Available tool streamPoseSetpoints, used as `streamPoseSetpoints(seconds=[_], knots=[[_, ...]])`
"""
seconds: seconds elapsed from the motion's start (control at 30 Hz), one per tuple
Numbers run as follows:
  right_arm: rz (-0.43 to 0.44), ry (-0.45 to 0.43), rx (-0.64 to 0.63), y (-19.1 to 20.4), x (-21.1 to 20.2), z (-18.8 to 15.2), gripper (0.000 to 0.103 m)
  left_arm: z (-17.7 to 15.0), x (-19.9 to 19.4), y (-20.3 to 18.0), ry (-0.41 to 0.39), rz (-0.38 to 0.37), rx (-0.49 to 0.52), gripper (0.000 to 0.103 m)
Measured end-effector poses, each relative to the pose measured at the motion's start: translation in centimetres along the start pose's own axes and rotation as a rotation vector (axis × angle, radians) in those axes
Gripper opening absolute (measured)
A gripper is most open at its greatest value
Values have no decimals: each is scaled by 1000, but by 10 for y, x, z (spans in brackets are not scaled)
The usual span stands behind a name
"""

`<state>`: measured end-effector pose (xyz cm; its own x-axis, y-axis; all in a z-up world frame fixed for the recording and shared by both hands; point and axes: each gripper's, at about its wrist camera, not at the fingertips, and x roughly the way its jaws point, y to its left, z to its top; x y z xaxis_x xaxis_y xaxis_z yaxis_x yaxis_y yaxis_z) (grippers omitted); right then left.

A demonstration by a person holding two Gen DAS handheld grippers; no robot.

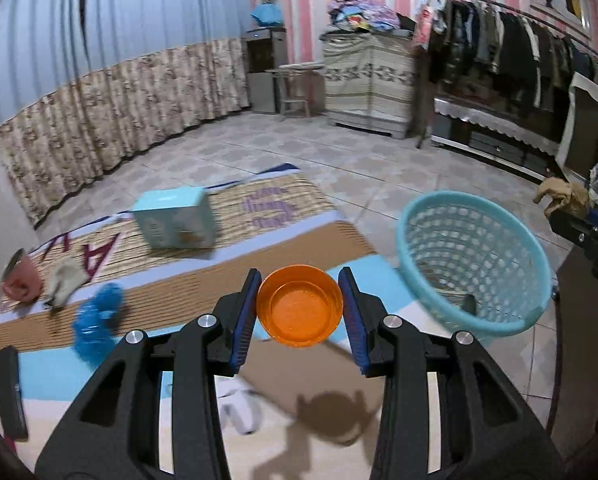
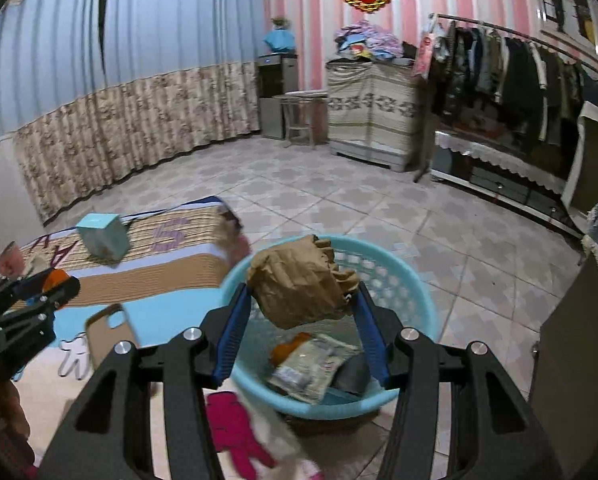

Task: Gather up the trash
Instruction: 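Carry the orange bowl and brown paper in both tools over the blue basket, then open the left tool to drop the bowl while the right tool drops the paper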

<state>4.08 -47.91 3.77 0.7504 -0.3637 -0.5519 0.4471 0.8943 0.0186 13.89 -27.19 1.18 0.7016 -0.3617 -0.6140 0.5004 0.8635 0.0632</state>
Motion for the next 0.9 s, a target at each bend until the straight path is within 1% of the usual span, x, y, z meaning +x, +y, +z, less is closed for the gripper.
streamPoseSetpoints(seconds=[0.07, 0.13, 0.27, 0.37, 0.5, 0.63, 0.73, 0.77, 0.83, 0.9], knots=[[-29, -2, -3, -9, 3, 0, 52, 1, 7, -16, 5, -8, 26, 39], [-35, 8, 16, -19, 8, -2, 52, 3, 15, -31, 11, -25, 46, 39], [-43, 24, 47, -39, 18, -4, 52, 13, 33, -57, 30, -77, 53, 39], [-47, 28, 59, -47, 24, -3, 52, 19, 44, -74, 35, -91, 68, 39], [-53, 32, 76, -60, 30, -1, 52, 30, 60, -92, 57, -134, 59, 39], [-49, 39, 94, -68, 39, 1, 52, 38, 67, -113, 49, -137, 98, 39], [-47, 45, 97, -70, 43, 0, 52, 43, 70, -118, 51, -131, 111, 40], [-47, 47, 96, -70, 45, 0, 52, 44, 71, -118, 56, -132, 110, 44], [-46, 48, 97, -71, 46, 1, 52, 45, 73, -115, 51, -116, 94, 67], [-45, 51, 96, -71, 49, 1, 52, 46, 71, -113, 38, -99, 88, 71]])
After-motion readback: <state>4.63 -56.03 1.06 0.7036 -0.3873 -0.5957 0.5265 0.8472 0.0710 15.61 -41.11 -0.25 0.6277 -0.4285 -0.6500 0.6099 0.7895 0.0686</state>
